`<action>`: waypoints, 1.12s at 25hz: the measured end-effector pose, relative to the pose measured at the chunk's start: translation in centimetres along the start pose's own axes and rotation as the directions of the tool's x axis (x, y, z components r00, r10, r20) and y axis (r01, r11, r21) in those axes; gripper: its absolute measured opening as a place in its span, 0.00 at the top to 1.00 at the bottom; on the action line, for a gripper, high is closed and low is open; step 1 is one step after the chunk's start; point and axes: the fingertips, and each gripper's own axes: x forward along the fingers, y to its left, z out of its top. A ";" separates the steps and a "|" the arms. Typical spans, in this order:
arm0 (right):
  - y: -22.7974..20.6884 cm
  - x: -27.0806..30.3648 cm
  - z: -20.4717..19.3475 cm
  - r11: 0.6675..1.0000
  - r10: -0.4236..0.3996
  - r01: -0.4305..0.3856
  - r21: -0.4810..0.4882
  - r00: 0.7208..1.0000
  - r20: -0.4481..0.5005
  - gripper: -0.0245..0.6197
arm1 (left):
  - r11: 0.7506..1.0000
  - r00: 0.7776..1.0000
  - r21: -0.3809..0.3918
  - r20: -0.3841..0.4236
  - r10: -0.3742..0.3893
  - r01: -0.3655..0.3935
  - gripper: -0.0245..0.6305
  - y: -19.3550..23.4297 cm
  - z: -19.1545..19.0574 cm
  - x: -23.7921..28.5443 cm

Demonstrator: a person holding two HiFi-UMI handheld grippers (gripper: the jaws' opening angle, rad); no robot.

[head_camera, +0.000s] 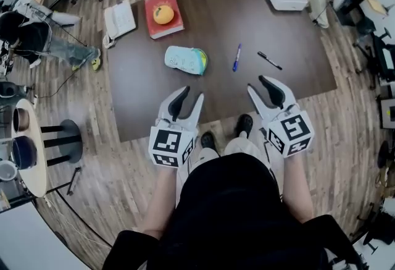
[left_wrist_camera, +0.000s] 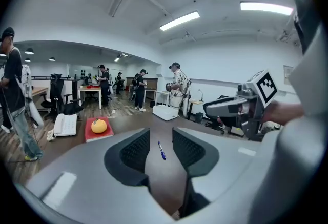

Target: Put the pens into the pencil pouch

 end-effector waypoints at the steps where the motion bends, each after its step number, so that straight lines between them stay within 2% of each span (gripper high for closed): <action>1: -0.3 0.3 0.2 1.000 0.014 -0.014 -0.004 1.000 -0.005 0.76 | 1.000 1.000 -0.006 -0.002 0.013 -0.013 0.75 0.0 0.0 0.3; 8: -2.3 2.8 0.0 0.988 0.150 -0.151 -0.027 0.988 -0.042 0.76 | 0.993 0.994 -0.053 -0.027 0.109 -0.110 0.74 0.4 -0.4 2.6; 11: -3.3 3.6 -0.4 0.981 0.182 -0.184 -0.052 0.982 -0.050 0.75 | 0.985 0.988 -0.090 -0.049 0.146 -0.150 0.74 0.3 -1.4 3.7; 16: -4.2 4.9 -1.6 0.957 0.274 -0.281 -0.071 0.957 -0.091 0.72 | 0.964 0.970 -0.128 -0.109 0.218 -0.232 0.74 0.0 -3.6 5.3; 19: -5.2 5.3 -1.9 0.945 0.315 -0.321 -0.063 0.945 -0.091 0.72 | 0.948 0.954 -0.147 -0.140 0.264 -0.284 0.74 0.3 -4.9 6.9; 23: -6.0 5.2 -1.8 0.923 0.375 -0.379 -0.071 0.924 -0.069 0.72 | 0.913 0.928 -0.189 -0.176 0.330 -0.360 0.74 0.6 -6.3 8.1; 28: -7.0 5.3 -2.7 0.900 0.426 -0.431 -0.061 0.900 -0.090 0.72 | 0.887 0.908 -0.212 -0.189 0.374 -0.409 0.74 0.4 -7.4 9.5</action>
